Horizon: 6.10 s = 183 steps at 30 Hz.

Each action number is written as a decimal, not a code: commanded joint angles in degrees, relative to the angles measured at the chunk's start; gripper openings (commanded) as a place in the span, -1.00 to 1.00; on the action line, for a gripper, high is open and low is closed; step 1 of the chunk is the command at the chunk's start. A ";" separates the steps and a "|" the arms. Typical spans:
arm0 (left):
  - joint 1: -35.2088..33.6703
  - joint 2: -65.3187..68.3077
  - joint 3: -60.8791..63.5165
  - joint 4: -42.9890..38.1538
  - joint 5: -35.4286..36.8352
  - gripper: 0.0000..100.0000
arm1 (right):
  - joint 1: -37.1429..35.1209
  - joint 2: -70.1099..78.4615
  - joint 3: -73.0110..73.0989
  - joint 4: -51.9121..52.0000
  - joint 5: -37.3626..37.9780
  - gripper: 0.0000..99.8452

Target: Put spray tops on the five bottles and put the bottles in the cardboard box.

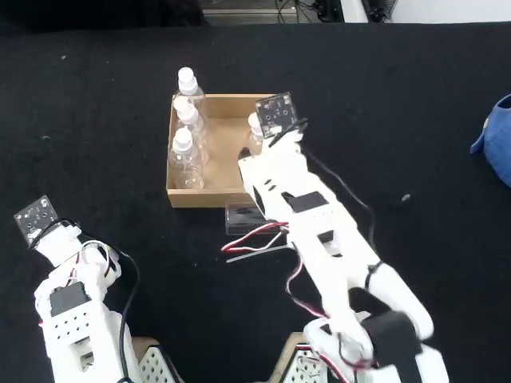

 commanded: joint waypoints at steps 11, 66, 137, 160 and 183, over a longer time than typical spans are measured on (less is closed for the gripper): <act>-0.31 -0.79 -0.48 -1.05 0.00 -0.94 | 1.23 0.75 -2.59 -2.99 0.18 -0.56; -0.31 -0.79 -0.48 -1.05 0.00 -0.94 | 4.75 18.95 -17.27 -17.41 0.18 -0.65; -0.31 -0.79 -0.48 -1.05 0.00 -0.94 | 4.66 24.75 -27.91 -2.64 0.09 -0.43; -0.31 -0.79 -0.48 -1.05 0.00 -0.94 | 4.66 17.89 -27.47 5.71 0.09 -0.21; -0.31 -0.79 0.22 -1.05 -0.09 -0.94 | 17.49 -11.82 -26.68 50.20 0.18 -0.92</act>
